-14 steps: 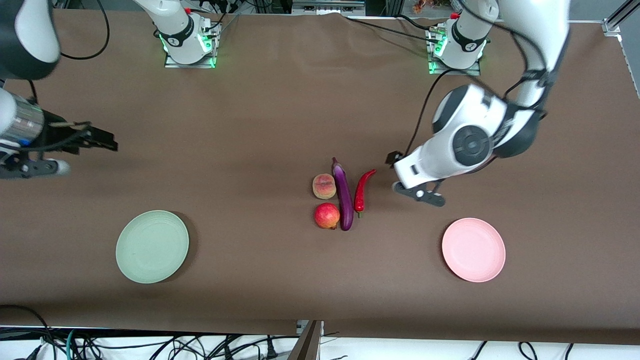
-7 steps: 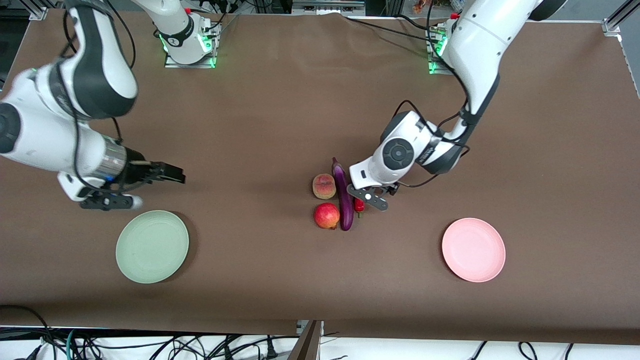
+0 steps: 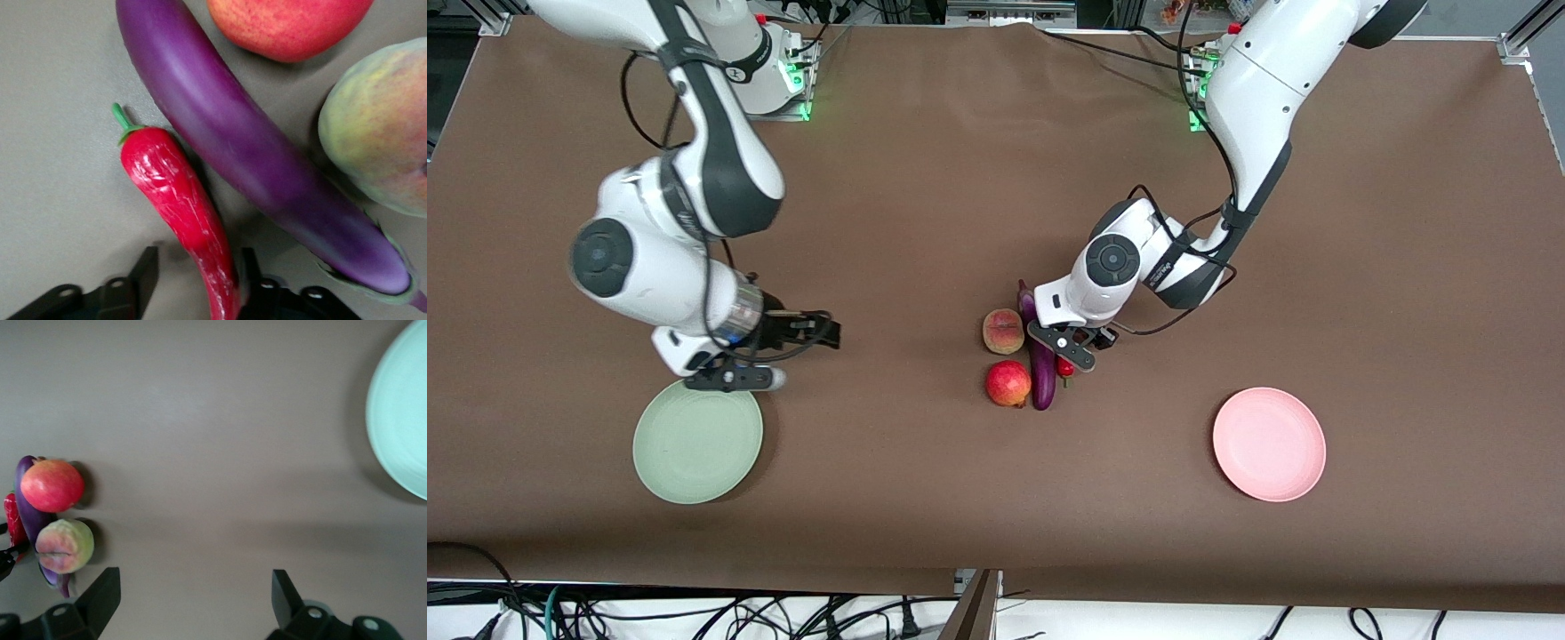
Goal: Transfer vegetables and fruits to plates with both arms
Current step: 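Carry the chili onto the pink plate while the right gripper grasps the peach, then place the peach on the green plate while the left gripper reaches the eggplant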
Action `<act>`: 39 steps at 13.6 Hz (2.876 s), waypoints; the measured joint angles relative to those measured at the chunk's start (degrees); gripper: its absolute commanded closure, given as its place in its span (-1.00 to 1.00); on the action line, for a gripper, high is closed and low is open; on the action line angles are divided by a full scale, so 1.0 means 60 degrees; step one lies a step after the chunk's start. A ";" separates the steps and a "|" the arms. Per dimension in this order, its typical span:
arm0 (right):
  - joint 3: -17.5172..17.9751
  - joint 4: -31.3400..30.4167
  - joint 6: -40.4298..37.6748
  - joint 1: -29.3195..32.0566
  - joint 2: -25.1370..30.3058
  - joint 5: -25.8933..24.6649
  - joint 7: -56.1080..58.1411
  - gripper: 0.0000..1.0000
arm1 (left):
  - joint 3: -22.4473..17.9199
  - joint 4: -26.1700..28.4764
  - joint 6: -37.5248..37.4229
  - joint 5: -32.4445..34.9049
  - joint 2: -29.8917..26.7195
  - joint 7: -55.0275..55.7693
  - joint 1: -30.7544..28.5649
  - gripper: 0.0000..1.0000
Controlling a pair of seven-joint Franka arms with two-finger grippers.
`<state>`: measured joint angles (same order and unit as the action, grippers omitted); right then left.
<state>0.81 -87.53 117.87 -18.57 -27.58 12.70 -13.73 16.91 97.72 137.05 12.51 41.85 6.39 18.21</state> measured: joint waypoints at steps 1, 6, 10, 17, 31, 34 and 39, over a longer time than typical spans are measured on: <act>0.0001 0.0001 0.0353 -0.0210 -0.0194 0.0007 -0.0084 -1.00 | -0.0001 0.0000 0.0000 0.0028 0.0000 0.0000 0.0000 1.00; 0.0018 0.0019 0.1703 -0.1333 -0.1046 0.0009 -0.1319 -1.00 | -0.0133 -0.0119 -0.0225 0.0030 -0.0246 0.0020 -0.0310 1.00; 0.0023 0.0036 0.2626 -0.2031 -0.1579 0.0010 -0.1870 -1.00 | -0.0202 -0.0421 -0.1873 0.0032 -0.1420 -0.0007 -0.1897 1.00; 0.0023 0.0076 0.4518 -0.3204 -0.2446 0.0010 -0.3239 -1.00 | -0.0869 -0.1227 -0.2688 0.0819 -0.1870 -0.1259 -0.3327 1.00; 0.0021 0.0114 0.5783 -0.3789 -0.3349 0.0009 -0.3785 -0.06 | -0.0834 -0.2193 -0.0768 0.0830 0.0157 -0.3048 -0.3796 -1.00; 0.0013 0.0122 0.5973 -0.3828 -0.3383 0.0008 -0.3787 0.40 | -0.0768 -0.2541 -0.2302 0.0830 -0.0690 -0.3047 -0.3797 -1.00; -0.0240 0.0501 0.5356 -0.3511 -0.3201 0.0000 -0.3653 0.40 | -0.0724 -0.2691 -0.5419 0.0195 -0.2777 -0.2783 -0.3804 -1.00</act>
<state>-0.64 -84.52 150.00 -39.63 -46.78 12.70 -35.65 12.57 81.57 104.54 13.67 25.19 -10.31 -4.61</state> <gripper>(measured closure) 0.207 0.000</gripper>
